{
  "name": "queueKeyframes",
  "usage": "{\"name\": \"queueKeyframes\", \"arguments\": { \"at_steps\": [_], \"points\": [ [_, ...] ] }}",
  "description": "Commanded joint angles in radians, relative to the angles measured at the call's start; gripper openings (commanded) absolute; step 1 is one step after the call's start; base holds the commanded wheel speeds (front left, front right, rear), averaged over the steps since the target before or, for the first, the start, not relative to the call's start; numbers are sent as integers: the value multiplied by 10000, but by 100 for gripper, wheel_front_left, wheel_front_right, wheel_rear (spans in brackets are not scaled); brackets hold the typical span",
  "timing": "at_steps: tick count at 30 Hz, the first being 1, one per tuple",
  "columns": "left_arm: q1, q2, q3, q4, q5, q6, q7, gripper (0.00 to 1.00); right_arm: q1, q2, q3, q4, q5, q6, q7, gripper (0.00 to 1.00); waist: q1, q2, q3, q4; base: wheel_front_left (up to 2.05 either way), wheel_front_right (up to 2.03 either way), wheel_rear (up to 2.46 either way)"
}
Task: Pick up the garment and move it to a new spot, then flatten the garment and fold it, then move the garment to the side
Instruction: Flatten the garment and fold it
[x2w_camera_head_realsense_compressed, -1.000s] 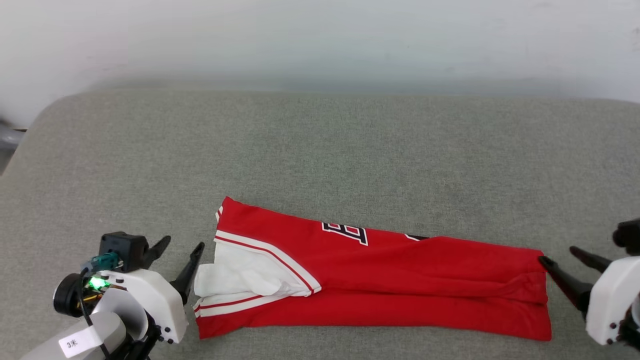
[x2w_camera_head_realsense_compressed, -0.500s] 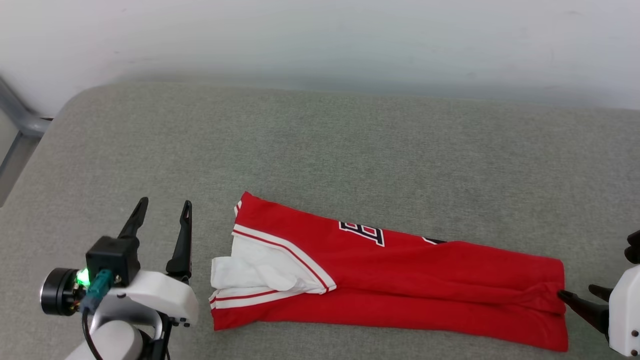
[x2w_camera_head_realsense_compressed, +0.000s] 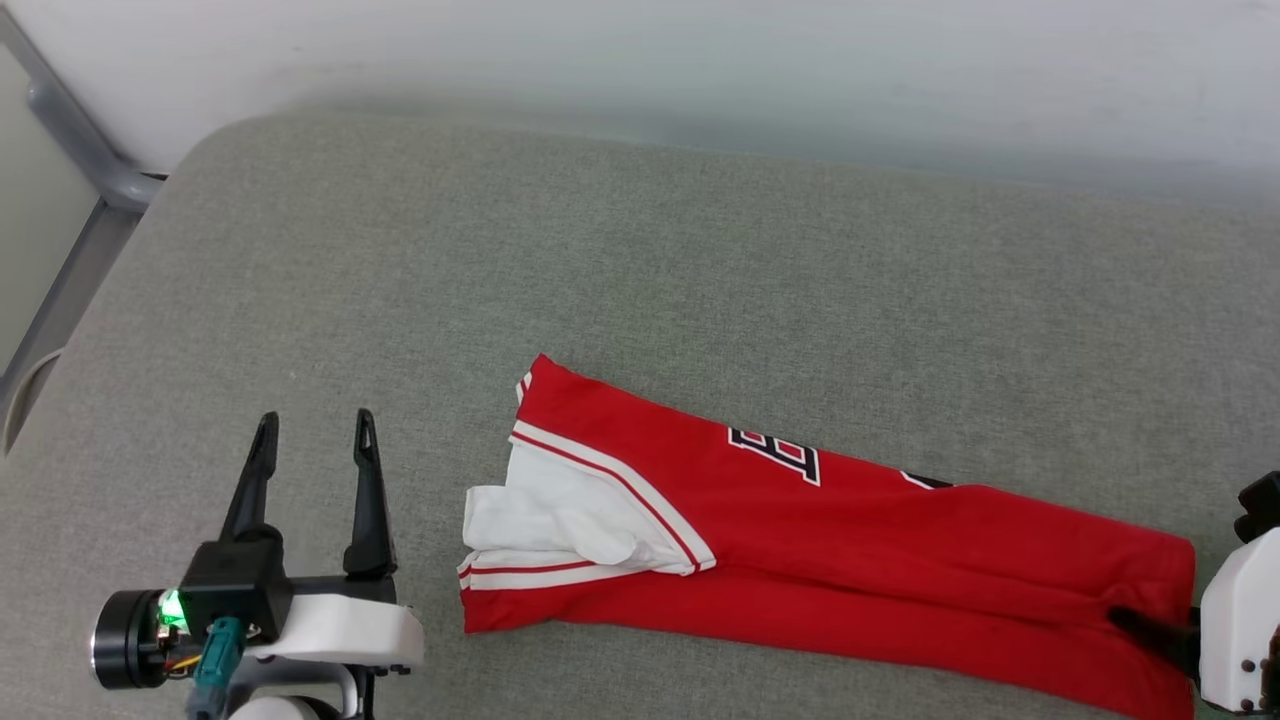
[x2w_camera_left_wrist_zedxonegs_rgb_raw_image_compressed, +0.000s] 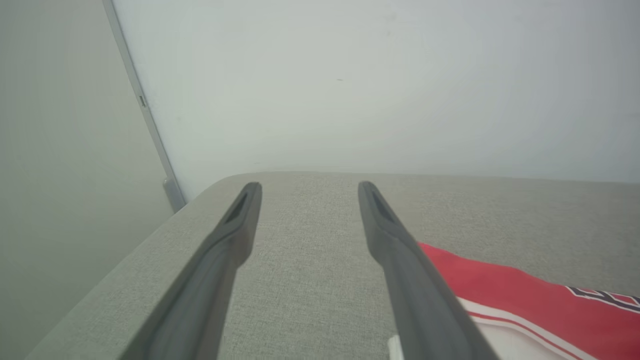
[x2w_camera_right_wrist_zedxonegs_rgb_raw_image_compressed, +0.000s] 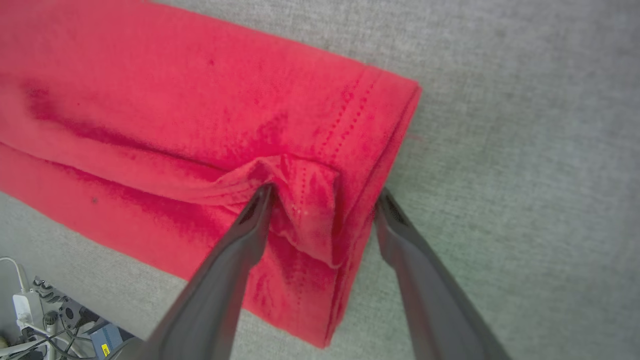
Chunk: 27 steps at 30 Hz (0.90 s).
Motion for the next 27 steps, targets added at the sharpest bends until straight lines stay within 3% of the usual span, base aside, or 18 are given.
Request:
{"name": "queueKeyframes", "arguments": {
  "at_steps": [1, 12, 13, 14, 27],
  "points": [
    [166, -216, 162, -66, 226, -152, -24, 100, -113, 157, 105, 187, 53, -9, 4, 100, 0, 0, 80, 64, 0, 0, 0],
    [800, -1693, 1426, 144, 1740, -1324, -24, 100, 10, 884, 1291, 1166, 578, 19, -308, 100, 0, 0, 273, 122, 0, 0, 0],
    [850, -1793, 1527, 183, 1822, -1433, -24, 100, -4, 880, 1412, 1185, 661, 29, -377, 40, 0, 0, 272, 119, 0, 0, 0],
    [886, -1901, 1627, 214, 1907, -1542, -24, 100, -19, 881, 1482, 1195, 793, 48, -460, 0, 0, 0, 268, 117, 0, 0, 0],
    [1267, -2626, 2544, 409, 2773, -2506, -24, 100, -482, -608, 1245, 1550, 1458, -18, -1636, 0, 0, 0, -60, -54, 0, 0, 0]
  ]
}}
